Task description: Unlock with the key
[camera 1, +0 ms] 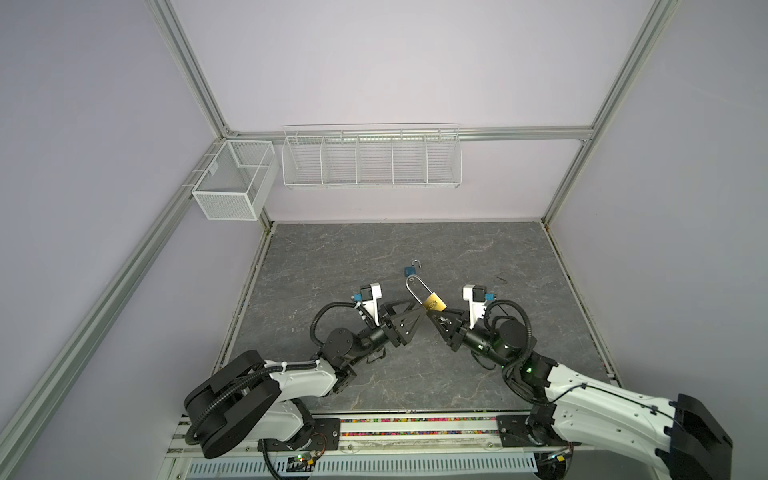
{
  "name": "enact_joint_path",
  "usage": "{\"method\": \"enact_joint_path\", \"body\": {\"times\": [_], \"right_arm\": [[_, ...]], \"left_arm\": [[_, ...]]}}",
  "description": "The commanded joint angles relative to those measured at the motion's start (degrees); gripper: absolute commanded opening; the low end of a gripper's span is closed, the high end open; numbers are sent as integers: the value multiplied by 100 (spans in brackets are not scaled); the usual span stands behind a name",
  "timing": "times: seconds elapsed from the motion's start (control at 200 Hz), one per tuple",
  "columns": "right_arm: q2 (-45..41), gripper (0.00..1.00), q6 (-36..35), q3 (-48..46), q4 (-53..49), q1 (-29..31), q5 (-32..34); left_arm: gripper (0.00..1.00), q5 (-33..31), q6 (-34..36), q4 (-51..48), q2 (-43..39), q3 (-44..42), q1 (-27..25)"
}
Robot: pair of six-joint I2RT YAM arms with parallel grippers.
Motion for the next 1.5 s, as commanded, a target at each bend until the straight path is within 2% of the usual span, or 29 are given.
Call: {"method": "enact_joint_path", "body": {"times": [0.0, 0.135, 0.295, 0.465, 0.64, 0.795, 0.92, 0.965, 1.025, 1.065, 1.14, 1.38, 1.44, 1.495], "right_arm": [[-32, 6, 69, 226, 786, -33, -144], [-85, 6, 56, 198, 768, -33, -110], [-190, 6, 6, 197, 690, -32, -49], [-263, 6, -22, 193, 637, -46, 23], [-307, 6, -33, 215, 567, -52, 35], [-387, 6, -56, 189, 441, -55, 116], [-496, 7, -88, 171, 289, -68, 213], [-562, 14, -124, 171, 165, -67, 232], [-683, 39, -171, 166, -49, -74, 304], [-788, 52, -198, 158, -215, -76, 358], [-1035, 65, -259, 128, -674, -77, 471], [-1857, 79, -365, 37, -2188, -77, 822], [-2022, 79, -385, -3, -2512, -76, 844], [-2080, 72, -416, 4, -2861, -77, 809]], "left_arm": [[77, 334, -58, 243, 267, 319, 22], [69, 481, -191, 243, 464, 549, 23], [53, 763, -322, 251, 597, 706, 17], [40, 1242, -438, 252, 752, 896, 20], [11, 1384, -475, 252, 764, 994, 19], [0, 1287, -479, 252, 656, 956, 24], [0, 1126, -510, 251, 521, 873, 26], [0, 1022, -542, 252, 467, 830, 26], [0, 945, -575, 250, 378, 794, 44], [0, 876, -631, 243, 325, 759, 74], [0, 760, -723, 245, 207, 677, 152], [0, 261, -809, -62, -124, 333, 403], [0, 166, -896, -136, -213, 268, 448], [0, 63, -917, -265, -320, 198, 448]]}}
